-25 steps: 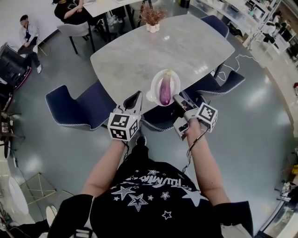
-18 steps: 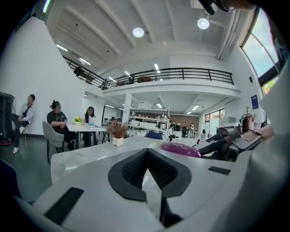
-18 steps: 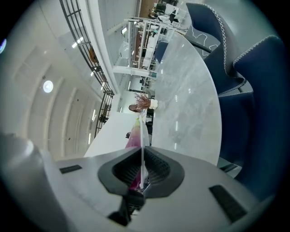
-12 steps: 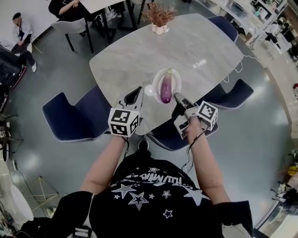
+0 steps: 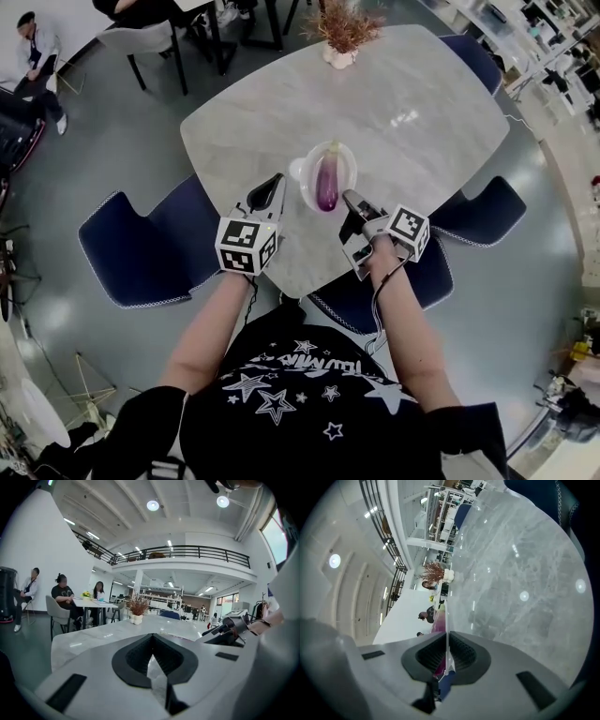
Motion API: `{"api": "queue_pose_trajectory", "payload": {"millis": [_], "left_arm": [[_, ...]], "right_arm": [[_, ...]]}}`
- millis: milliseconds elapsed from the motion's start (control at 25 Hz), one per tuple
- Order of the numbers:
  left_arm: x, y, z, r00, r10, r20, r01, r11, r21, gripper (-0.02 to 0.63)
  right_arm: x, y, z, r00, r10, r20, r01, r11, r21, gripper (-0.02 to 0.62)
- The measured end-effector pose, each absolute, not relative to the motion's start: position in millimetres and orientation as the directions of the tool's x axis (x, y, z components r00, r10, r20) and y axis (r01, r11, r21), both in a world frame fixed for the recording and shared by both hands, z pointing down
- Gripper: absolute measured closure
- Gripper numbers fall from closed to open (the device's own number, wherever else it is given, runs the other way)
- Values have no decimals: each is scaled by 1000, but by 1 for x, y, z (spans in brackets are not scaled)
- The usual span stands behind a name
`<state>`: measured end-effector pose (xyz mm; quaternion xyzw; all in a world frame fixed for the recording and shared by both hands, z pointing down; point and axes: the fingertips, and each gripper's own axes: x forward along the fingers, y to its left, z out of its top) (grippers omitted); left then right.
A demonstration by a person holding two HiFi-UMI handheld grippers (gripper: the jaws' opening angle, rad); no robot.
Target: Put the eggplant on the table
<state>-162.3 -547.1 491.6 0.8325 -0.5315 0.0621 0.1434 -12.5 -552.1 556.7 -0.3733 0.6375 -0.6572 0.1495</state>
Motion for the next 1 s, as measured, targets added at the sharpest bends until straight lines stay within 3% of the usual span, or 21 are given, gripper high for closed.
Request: {"api": "queue_pose_trajectory", "payload": {"millis": [560,1000], "left_arm": [[-192,-584,529,397,-865,308,-915,-348,203,598],[-196,-595,545,402,-857,324,-912,-343,223,598]], "right_arm": [[-36,-602,626,-666,-637,388,-312,-234,-921,575],[-42,-617,641,-619,-628,471,-434,-226,-872,577]]}}
